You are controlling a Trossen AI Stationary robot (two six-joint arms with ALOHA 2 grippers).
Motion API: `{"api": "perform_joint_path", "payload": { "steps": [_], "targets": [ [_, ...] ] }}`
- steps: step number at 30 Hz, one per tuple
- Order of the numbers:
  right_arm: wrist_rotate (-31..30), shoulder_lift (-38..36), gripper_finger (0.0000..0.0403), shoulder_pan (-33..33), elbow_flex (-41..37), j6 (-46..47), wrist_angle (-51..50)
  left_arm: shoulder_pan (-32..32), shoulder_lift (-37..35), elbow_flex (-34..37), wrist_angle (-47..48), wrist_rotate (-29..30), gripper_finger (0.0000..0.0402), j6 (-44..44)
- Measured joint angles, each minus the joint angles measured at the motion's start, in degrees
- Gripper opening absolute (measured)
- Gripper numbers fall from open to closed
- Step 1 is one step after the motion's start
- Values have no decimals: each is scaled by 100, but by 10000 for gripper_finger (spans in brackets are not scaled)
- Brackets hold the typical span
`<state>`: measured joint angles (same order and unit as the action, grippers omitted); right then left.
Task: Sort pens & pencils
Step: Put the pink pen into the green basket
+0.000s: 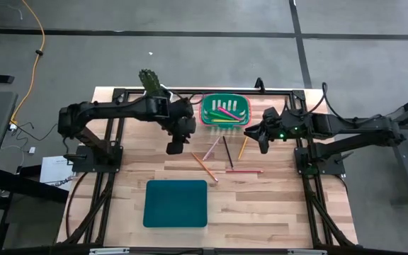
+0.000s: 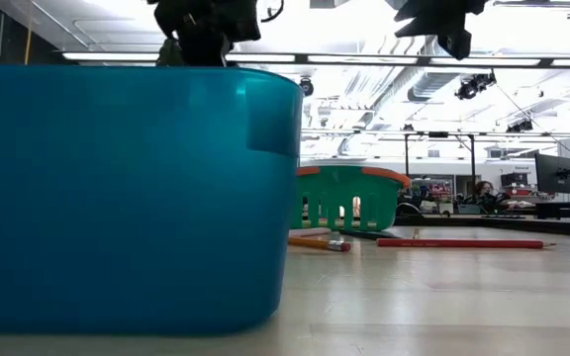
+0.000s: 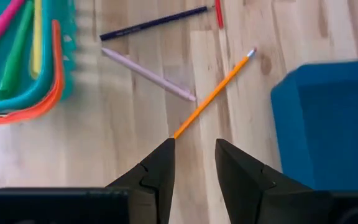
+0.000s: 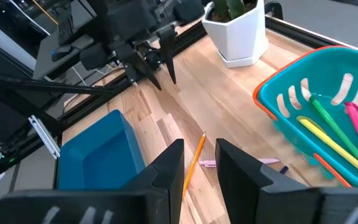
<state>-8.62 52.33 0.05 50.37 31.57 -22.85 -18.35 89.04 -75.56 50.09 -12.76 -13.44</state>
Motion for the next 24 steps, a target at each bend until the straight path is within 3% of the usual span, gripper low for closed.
{"api": "perform_joint_path", "payload": {
  "steps": [12,24],
  "targets": [
    [311,687,83,0,0,96,227,51,-20,979,-1369,36,101,1068],
    [323,751,83,48,0,-164,502,322,310,1195,-2177,205,101,1988]
  ]
}}
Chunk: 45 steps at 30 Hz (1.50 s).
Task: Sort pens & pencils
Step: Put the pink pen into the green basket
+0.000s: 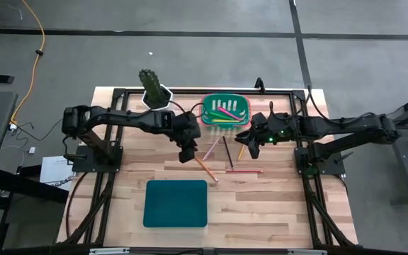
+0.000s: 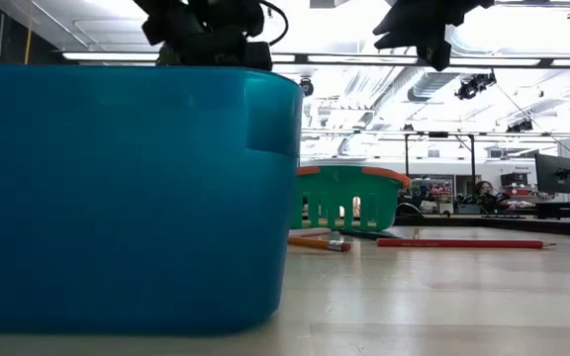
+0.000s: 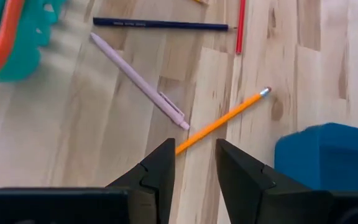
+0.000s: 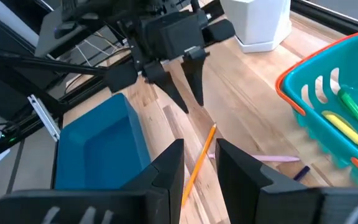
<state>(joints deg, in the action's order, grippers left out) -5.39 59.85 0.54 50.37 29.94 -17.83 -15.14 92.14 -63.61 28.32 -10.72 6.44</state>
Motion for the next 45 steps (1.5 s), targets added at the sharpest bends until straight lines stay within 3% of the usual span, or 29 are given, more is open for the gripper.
{"api": "perform_joint_path", "payload": {
  "steps": [10,25,35,45],
  "targets": [
    [1,-36,83,-23,0,85,-16,269,603,-2,-930,116,101,689],
    [-510,-341,83,-223,0,-67,-468,396,835,-4,-1067,947,101,1981],
    [-256,-882,83,-299,0,-602,-847,440,1065,-26,-1068,1215,101,2995],
    [108,-1114,83,-578,0,-788,-1045,544,1590,-567,-699,1074,101,3096]
  ]
}}
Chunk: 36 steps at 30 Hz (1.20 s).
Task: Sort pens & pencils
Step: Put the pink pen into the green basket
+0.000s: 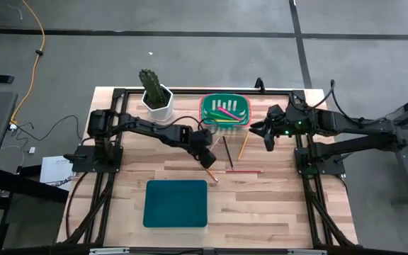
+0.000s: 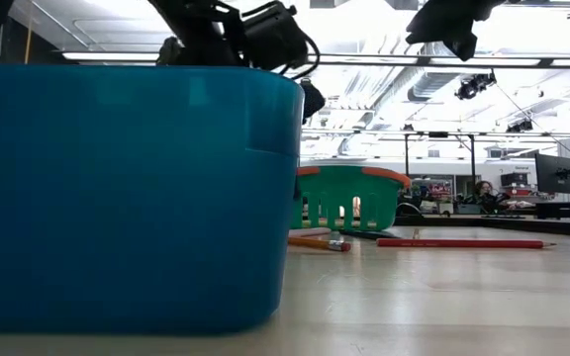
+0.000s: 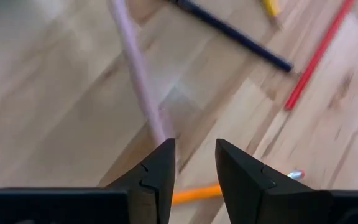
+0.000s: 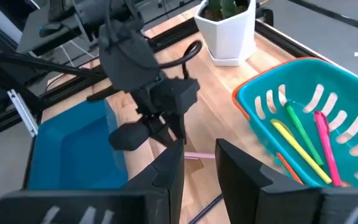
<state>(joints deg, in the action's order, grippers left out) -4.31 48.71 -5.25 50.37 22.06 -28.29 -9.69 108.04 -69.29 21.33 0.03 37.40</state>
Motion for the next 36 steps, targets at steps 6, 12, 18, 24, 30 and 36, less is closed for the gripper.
{"api": "perform_joint_path", "payload": {
  "steps": [6,12,18,24,30,36],
  "targets": [
    [201,4,83,-51,0,-8,-105,-4,100,-603,702,230,100,-347],
    [229,4,83,-51,0,-109,-110,-83,96,-1111,1484,359,76,-608],
    [229,4,83,-51,0,-158,-109,-220,95,-1179,1549,-14,86,-634],
    [313,4,83,-51,0,-245,-112,-237,95,-1179,1680,-129,107,-631],
    [329,4,83,-51,0,-305,-127,-230,109,-1180,1680,-106,104,-648],
    [329,7,83,-49,0,-313,-146,-188,619,-1618,1853,-330,103,-851]
  ]
}}
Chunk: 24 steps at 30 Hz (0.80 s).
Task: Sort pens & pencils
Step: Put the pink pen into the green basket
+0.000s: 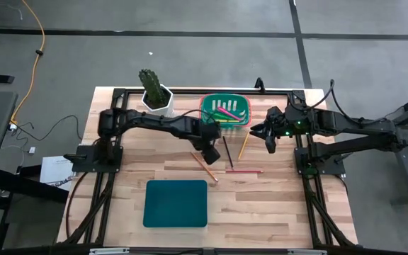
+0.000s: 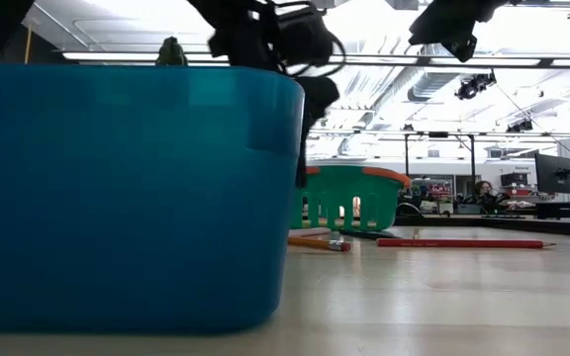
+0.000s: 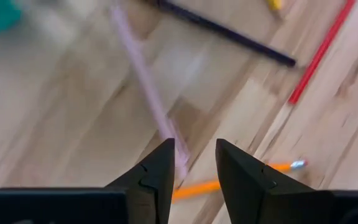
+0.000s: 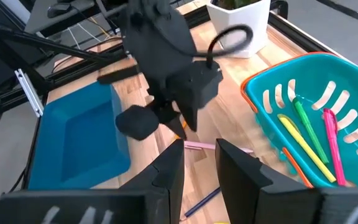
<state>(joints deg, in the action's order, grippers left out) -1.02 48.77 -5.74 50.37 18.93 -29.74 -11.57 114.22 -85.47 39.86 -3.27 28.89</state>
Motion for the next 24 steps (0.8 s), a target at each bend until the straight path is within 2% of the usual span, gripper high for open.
{"api": "perform_joint_path", "payload": {
  "steps": [11,13,24],
  "targets": [
    [109,-2,83,0,0,46,-144,-62,1068,-1841,1335,234,103,-645],
    [109,-4,83,-1,0,47,-135,-133,1078,-1928,1639,245,103,-706],
    [127,-4,83,-2,0,16,-137,-271,1118,-1950,1750,118,103,-750]
  ]
}}
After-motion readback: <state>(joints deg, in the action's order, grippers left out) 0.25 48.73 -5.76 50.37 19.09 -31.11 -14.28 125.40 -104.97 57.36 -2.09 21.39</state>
